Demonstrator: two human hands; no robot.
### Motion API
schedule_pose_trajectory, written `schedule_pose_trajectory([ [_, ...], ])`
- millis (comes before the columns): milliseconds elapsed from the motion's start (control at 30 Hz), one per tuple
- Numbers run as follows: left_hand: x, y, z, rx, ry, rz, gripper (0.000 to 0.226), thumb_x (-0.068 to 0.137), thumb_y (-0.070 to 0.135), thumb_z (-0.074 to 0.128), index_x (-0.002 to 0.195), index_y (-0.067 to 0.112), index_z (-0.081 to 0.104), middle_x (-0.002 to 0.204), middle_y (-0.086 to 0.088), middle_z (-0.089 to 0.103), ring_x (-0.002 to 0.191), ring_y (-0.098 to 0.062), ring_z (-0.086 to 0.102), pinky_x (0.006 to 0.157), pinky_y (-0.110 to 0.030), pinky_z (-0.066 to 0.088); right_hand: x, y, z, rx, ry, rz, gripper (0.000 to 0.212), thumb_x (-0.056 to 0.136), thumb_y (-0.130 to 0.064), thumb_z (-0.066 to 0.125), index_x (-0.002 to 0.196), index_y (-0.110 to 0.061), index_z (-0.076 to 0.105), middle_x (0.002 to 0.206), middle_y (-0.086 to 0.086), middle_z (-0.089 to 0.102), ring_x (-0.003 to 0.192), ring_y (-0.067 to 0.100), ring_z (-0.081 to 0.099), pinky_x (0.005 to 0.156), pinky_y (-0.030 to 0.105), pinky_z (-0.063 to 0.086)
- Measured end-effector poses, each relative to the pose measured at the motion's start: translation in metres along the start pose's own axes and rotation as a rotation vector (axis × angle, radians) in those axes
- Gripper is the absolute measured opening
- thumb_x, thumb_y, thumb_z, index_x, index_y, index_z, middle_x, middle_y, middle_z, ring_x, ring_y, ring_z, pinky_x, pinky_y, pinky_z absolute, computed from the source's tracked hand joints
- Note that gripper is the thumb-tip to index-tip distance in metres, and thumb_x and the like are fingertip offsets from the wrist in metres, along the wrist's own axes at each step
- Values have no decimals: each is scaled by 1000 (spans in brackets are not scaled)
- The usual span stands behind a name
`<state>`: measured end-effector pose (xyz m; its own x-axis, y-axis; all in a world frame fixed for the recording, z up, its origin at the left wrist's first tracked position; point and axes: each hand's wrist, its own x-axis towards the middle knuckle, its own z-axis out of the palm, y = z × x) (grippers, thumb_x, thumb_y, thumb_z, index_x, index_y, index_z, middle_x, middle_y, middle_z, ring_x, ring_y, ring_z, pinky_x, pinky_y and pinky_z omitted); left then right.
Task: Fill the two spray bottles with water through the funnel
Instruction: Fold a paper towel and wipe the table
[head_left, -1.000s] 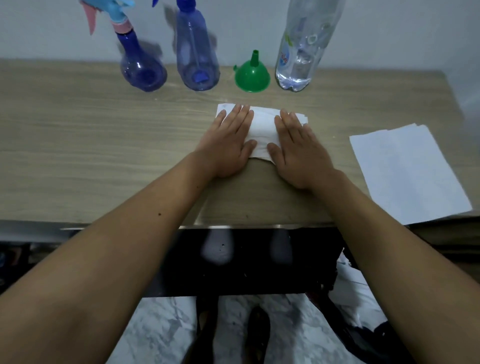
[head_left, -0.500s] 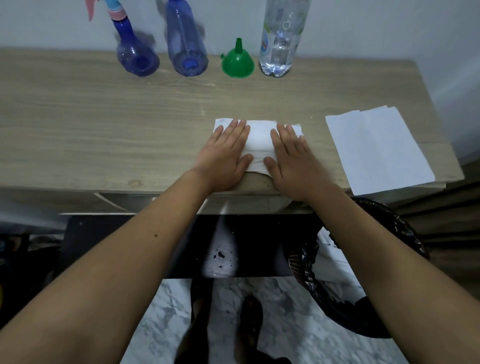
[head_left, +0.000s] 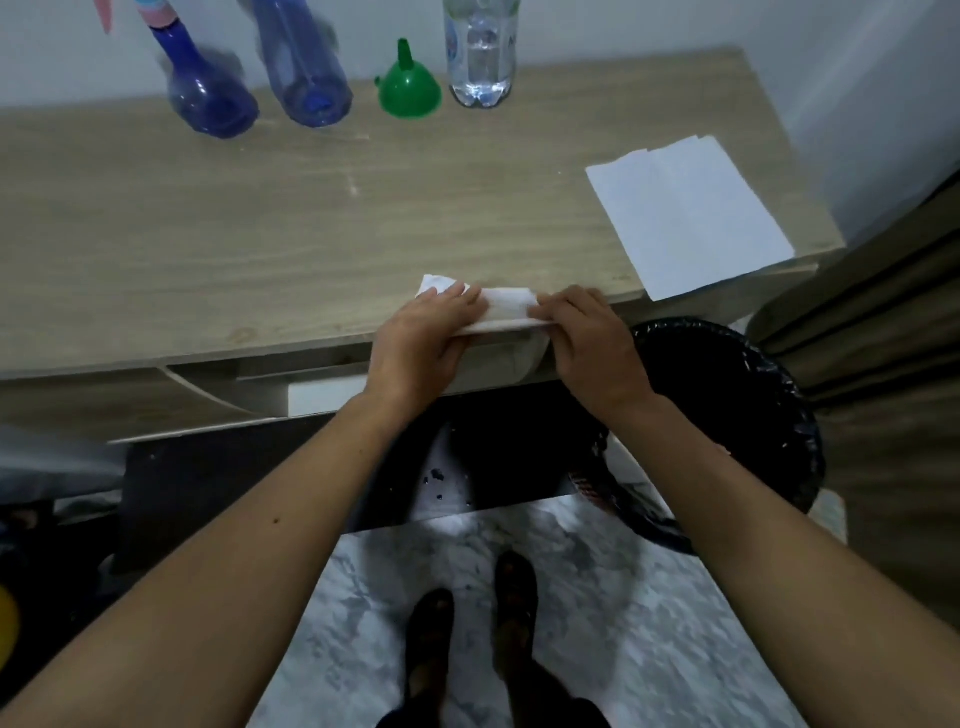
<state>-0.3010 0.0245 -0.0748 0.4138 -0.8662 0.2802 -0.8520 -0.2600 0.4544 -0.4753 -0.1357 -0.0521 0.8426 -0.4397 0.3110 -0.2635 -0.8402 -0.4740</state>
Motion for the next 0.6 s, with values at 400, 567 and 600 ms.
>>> schedule_pose_trajectory([
  [400, -5, 79, 47, -261, -329, 95, 15, 87, 31, 81, 101, 28, 82, 96, 5, 80, 89, -21, 74, 76, -28, 47, -136, 37, -47, 110, 24, 538, 10, 95, -7, 75, 104, -7, 79, 98, 2, 72, 86, 0, 57, 78, -1, 40],
  [567, -5, 118, 93, -398, -449, 163, 14, 100, 25, 72, 108, 17, 79, 97, -1, 78, 90, -19, 72, 75, -25, 47, -188, 56, -70, 48, 69, 705, 12, 95, -11, 76, 106, -14, 80, 98, -7, 68, 89, 6, 61, 79, 2, 41],
  [600, -6, 124, 101, -403, -458, 189, 14, 102, 21, 69, 109, 14, 78, 96, -4, 77, 89, -22, 72, 74, -27, 47, -196, 59, -72, 68, 89, 741, 12, 95, -13, 76, 107, -16, 80, 100, -8, 70, 91, 8, 64, 81, 8, 46],
])
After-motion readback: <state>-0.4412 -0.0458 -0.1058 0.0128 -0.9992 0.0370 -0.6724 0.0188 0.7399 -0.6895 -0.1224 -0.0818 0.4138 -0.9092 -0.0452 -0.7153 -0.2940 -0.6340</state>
